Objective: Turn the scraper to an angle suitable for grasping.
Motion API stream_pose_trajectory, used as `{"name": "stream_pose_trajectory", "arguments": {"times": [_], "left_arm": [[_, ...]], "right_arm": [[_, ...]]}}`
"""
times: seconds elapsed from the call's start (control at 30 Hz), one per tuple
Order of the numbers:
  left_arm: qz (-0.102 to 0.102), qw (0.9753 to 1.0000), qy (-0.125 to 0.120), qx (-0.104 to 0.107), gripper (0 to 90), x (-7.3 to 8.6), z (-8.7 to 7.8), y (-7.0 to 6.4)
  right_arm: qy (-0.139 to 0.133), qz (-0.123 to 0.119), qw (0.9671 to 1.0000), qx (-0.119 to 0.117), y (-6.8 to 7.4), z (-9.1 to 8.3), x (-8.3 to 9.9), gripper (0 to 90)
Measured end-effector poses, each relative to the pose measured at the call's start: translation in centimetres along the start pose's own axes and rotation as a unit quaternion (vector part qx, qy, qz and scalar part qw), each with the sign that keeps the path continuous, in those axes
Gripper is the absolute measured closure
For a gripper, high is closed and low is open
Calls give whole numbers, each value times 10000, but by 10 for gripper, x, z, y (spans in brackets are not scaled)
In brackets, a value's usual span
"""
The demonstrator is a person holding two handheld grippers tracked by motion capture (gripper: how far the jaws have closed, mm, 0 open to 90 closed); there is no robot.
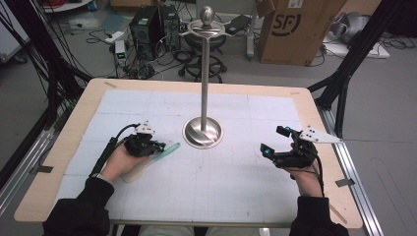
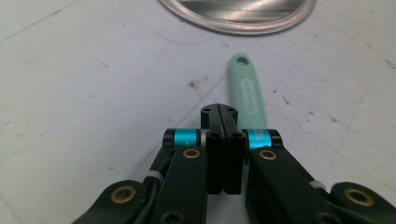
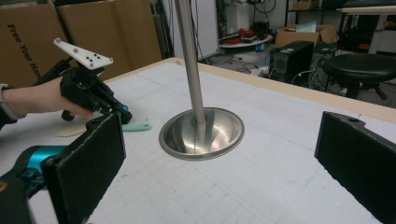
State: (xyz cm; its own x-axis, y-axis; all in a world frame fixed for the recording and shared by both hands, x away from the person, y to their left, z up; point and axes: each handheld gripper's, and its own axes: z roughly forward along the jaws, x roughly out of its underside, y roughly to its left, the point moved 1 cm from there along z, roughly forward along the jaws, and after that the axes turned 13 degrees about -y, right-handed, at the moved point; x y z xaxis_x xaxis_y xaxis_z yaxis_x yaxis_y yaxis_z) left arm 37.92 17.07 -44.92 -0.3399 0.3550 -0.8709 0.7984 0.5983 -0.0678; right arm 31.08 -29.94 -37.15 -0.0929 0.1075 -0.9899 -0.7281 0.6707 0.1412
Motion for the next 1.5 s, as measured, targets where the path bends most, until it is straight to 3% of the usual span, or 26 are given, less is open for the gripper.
{"name": "stream_pose_trajectory", "arguments": {"times": [0.27, 0.33, 0.43, 0.53, 0.57, 0.67, 0.97, 1.17, 1.27, 1.37, 1.5], "left_arm": [[150, 9995, 37, 272, 898, -1, 2, -11], [241, 9986, 75, 469, 898, -1, 2, -19], [330, 9978, 119, 555, 898, -1, 2, -23], [433, 9962, 172, 735, 898, -1, 2, -30], [515, 9946, 179, 883, 898, -1, 3, -35], [610, 9937, 220, 915, 898, -1, 2, -39], [789, 9879, 291, 1303, 898, 0, 2, -53], [860, 9876, 300, 1277, 898, -1, 2, -54], [982, 9885, 249, 1123, 898, -3, 0, -55], [724, 9923, -94, 998, 898, -10, -10, -50], [474, 9945, -400, 844, 897, -18, -28, -41]], "right_arm": [[39, 8, 10000, 4, 0, 0, 1, 7], [56, 18, 10000, -4, 0, 0, 1, 7], [57, 19, 10000, 5, 0, 1, 1, 7], [60, 27, 10000, -8, 1, 0, 1, 7], [43, 23, 10000, -11, 1, 0, 1, 7], [38, 21, 10000, -3, 0, 0, 1, 7], [23, 18, 10000, 6, 0, -1, 0, 7], [28, 24, 10000, -5, 0, -1, 1, 7], [9, 21, 10000, -22, 0, -2, 0, 7], [-12, 33, 10000, -5, 0, -3, -1, 7], [-12, 29, 10000, -8, 0, -4, -1, 7]]}}
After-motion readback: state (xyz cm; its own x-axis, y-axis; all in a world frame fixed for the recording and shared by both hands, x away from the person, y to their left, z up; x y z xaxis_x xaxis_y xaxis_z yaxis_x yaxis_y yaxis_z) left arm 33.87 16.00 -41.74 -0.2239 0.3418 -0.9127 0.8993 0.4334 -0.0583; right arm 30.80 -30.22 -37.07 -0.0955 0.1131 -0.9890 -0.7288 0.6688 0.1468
